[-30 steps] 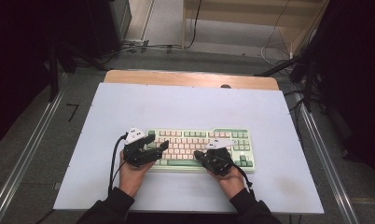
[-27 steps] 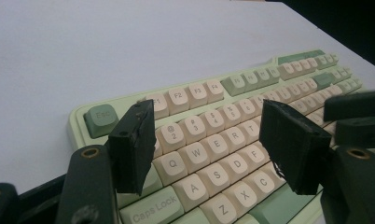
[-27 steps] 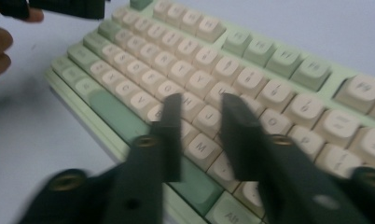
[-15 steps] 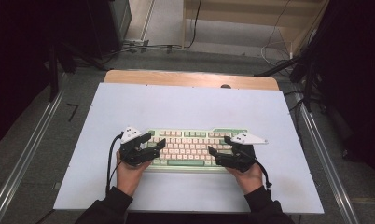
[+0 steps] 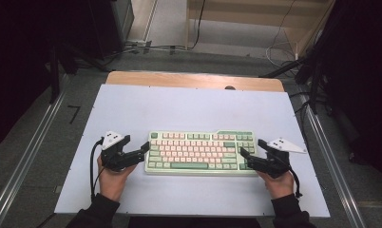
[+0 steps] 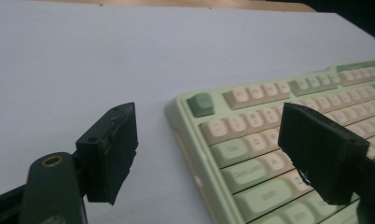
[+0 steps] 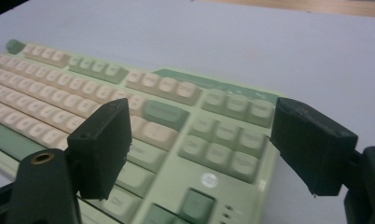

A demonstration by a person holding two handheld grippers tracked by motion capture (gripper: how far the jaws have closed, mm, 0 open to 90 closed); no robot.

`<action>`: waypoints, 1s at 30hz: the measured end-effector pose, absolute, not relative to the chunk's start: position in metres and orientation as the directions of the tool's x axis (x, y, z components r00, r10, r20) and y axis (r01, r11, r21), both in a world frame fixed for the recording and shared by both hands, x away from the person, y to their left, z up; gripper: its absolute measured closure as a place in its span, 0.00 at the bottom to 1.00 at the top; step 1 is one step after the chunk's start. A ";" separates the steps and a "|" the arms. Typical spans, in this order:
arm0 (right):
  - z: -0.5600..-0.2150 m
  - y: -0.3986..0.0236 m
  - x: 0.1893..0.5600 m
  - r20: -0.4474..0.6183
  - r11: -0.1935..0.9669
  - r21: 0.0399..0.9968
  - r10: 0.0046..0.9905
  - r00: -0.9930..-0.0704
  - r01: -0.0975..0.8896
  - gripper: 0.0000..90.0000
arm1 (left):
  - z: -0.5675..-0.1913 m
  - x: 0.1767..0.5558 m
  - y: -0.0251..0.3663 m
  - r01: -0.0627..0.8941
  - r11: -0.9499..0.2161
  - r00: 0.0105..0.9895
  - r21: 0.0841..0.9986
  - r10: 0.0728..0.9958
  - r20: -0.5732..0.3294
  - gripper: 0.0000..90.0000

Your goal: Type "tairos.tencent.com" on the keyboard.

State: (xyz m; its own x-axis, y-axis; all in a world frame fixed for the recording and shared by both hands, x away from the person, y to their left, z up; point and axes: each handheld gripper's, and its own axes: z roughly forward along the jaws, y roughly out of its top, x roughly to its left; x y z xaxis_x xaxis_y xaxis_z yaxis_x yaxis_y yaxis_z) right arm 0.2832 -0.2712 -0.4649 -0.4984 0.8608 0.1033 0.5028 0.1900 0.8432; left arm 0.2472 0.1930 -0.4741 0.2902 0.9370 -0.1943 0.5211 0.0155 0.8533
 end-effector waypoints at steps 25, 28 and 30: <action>-0.483 -0.380 0.263 0.085 0.062 0.812 0.971 -0.223 0.580 0.21 | -0.495 0.228 0.244 0.582 0.043 0.133 0.812 0.980 -0.148 0.19; -0.484 -0.381 0.263 0.082 0.058 0.807 0.974 -0.209 0.587 0.21 | -0.495 0.229 0.245 0.586 0.051 0.125 0.809 0.980 -0.153 0.19; -0.485 -0.382 0.264 0.089 0.048 0.802 0.976 -0.199 0.596 0.21 | -0.495 0.230 0.245 0.584 0.058 0.121 0.810 0.980 -0.157 0.19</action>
